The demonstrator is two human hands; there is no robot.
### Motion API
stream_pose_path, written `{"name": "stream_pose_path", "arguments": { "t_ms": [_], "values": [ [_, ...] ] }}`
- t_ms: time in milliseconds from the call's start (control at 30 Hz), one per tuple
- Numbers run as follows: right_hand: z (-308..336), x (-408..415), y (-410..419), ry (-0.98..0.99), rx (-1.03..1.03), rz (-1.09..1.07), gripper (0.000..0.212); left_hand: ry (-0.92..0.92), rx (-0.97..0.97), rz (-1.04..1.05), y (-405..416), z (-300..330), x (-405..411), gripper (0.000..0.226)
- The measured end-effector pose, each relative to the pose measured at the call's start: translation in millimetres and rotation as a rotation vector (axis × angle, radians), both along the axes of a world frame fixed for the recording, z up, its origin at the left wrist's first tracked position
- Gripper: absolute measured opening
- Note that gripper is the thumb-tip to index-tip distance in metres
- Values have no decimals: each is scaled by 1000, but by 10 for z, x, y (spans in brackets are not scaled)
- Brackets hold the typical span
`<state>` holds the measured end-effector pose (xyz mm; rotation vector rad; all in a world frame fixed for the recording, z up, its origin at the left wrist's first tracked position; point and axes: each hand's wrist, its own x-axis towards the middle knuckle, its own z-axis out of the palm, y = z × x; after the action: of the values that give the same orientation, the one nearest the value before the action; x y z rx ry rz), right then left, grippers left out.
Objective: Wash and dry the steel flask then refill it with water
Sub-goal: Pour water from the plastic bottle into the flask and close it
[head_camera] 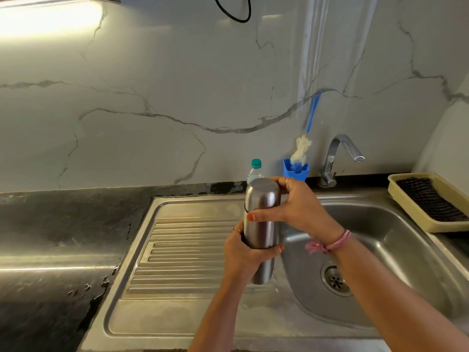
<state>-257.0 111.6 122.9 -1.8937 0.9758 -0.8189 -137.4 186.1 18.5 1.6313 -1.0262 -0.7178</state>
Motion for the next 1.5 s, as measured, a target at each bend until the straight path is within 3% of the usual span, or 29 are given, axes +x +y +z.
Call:
{"name": "stream_pose_path", "arguments": {
  "t_ms": [167, 233, 333, 467, 533, 600, 700, 1067, 1200, 1367, 1433, 1500],
  "values": [
    [-109, 164, 83, -77, -50, -143, 74, 51, 7, -34, -9, 47, 22, 61],
    [-77, 181, 59, -78, -2, -92, 73, 65, 13, -57, 4, 75, 37, 61],
    [-41, 81, -115, -172, 199, 223, 85, 41, 28, -110, 34, 124, 129, 62],
    [-53, 72, -307, -312, 437, 661, 120, 19, 50, -231, 75, 220, 248, 63],
    [-18, 147, -305, -256, 402, 736, 111, 30, 62, -253, 81, 241, 287, 61],
    [-31, 248, -290, -234, 304, 704, 85, 48, 63, -241, 73, 236, 322, 60],
    [-78, 413, -206, -370, 315, 544, 56, 106, 63, -214, 68, 209, 343, 57],
    [-231, 728, -166, -467, 309, 269, 63, 210, 107, -158, 54, 170, 497, 53],
    [-186, 750, -249, -325, 350, 313, 70, 201, 105, -133, 12, 157, 571, 56],
    [-249, 602, -283, -153, 383, 385, 110, 155, 90, -127, -29, 137, 709, 62],
    [-403, 599, -211, 6, 302, 349, 103, 171, 67, -126, -55, 118, 783, 62],
    [-566, 695, -126, 68, 302, 308, 82, 171, 47, -117, -94, 84, 854, 64]
  ]
}}
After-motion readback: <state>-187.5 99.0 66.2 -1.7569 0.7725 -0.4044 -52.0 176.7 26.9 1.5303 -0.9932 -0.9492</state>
